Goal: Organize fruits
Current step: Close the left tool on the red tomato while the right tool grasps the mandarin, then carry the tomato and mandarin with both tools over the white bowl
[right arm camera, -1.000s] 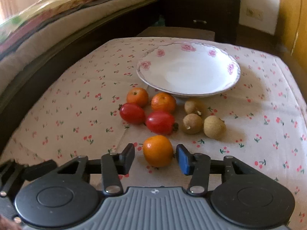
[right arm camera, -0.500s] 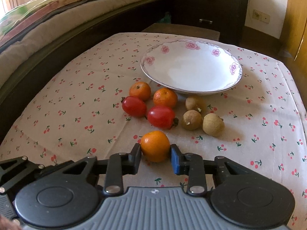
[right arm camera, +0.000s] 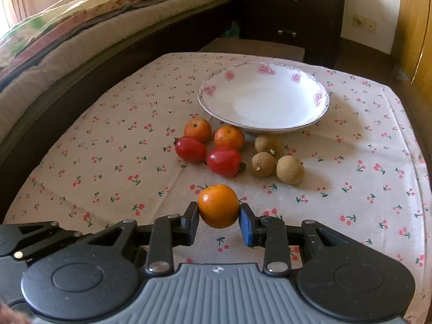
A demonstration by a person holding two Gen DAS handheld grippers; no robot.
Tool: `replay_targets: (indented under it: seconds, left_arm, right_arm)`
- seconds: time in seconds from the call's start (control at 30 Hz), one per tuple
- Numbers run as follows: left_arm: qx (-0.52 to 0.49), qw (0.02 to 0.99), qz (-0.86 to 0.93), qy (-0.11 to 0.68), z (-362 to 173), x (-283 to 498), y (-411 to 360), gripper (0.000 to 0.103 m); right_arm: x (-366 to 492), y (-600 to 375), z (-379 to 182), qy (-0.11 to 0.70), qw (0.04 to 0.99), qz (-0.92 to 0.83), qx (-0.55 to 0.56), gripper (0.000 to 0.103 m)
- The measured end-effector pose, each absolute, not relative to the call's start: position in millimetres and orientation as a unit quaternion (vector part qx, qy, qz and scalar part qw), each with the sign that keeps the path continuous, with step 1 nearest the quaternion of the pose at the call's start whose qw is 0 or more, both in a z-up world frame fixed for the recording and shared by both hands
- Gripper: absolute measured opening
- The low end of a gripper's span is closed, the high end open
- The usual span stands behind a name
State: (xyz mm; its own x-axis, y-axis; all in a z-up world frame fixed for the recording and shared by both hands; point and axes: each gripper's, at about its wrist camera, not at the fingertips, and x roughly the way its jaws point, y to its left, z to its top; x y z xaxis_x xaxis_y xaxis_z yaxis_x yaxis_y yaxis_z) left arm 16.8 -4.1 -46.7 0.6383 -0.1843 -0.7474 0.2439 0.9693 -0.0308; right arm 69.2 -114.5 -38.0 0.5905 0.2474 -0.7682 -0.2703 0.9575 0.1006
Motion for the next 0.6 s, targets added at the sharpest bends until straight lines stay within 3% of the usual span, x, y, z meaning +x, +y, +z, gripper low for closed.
replay_targets:
  seconds: [0.6]
  left_arm:
    - [0.010,0.919,-0.104,0.379,-6,27,-17,0.034]
  right_arm:
    - [37,-142,14,0.395,0.911,0.122,-0.008,0.033]
